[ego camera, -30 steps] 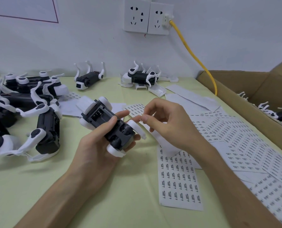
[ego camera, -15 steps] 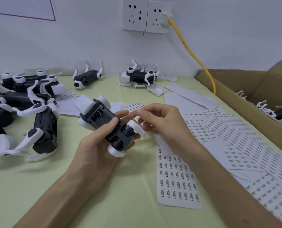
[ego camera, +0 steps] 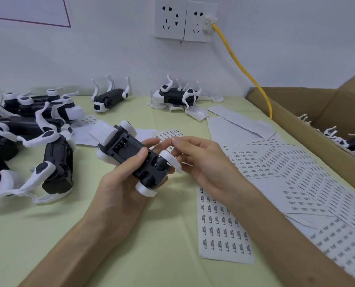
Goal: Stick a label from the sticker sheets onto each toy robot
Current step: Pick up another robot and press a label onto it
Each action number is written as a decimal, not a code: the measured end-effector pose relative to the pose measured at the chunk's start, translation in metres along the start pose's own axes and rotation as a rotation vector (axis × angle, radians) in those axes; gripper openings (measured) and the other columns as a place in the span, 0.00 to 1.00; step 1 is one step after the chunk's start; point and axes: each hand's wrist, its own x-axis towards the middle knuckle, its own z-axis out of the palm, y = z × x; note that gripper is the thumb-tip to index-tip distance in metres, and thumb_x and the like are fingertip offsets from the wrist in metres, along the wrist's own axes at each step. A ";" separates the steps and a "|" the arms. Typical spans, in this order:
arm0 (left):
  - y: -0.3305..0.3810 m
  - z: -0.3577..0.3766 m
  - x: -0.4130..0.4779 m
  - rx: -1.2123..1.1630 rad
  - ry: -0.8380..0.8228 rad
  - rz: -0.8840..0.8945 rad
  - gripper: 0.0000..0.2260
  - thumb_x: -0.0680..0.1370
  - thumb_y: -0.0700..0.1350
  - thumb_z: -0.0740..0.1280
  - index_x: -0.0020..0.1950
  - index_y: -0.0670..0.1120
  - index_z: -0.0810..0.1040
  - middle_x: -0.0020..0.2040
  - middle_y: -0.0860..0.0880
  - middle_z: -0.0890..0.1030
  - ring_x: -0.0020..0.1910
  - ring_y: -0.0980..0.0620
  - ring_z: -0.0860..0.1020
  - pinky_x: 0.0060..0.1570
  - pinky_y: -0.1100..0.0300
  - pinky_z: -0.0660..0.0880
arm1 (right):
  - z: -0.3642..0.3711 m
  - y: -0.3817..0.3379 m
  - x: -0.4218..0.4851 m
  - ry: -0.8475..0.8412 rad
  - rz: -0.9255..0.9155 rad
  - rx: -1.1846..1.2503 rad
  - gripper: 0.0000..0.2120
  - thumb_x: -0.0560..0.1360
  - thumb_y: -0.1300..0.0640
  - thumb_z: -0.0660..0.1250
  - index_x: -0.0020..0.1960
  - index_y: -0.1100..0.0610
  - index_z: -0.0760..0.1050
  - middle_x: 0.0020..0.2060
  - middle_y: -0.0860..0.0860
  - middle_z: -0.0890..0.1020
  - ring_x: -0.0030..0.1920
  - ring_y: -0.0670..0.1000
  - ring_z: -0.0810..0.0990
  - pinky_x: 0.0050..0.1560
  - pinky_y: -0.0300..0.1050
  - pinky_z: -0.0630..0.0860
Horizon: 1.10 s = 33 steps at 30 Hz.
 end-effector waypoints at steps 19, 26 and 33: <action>0.001 0.010 0.003 0.089 0.170 0.031 0.18 0.74 0.56 0.66 0.57 0.47 0.77 0.48 0.48 0.87 0.48 0.54 0.84 0.54 0.58 0.74 | 0.001 -0.012 -0.004 0.243 -0.199 0.069 0.07 0.80 0.59 0.68 0.48 0.59 0.84 0.31 0.52 0.77 0.30 0.49 0.68 0.37 0.39 0.71; 0.020 0.016 0.013 0.017 0.139 -0.034 0.23 0.86 0.54 0.54 0.72 0.42 0.75 0.65 0.49 0.84 0.69 0.51 0.79 0.64 0.57 0.70 | -0.002 -0.017 -0.008 0.137 -0.305 -0.213 0.25 0.70 0.50 0.75 0.67 0.49 0.76 0.53 0.48 0.84 0.50 0.46 0.83 0.52 0.42 0.78; 0.015 0.033 0.032 0.148 0.034 -0.026 0.23 0.86 0.55 0.55 0.76 0.46 0.72 0.67 0.46 0.82 0.68 0.46 0.79 0.75 0.40 0.67 | 0.004 -0.008 -0.006 0.079 -0.356 -0.299 0.44 0.65 0.55 0.81 0.73 0.39 0.63 0.58 0.45 0.82 0.58 0.47 0.83 0.59 0.43 0.78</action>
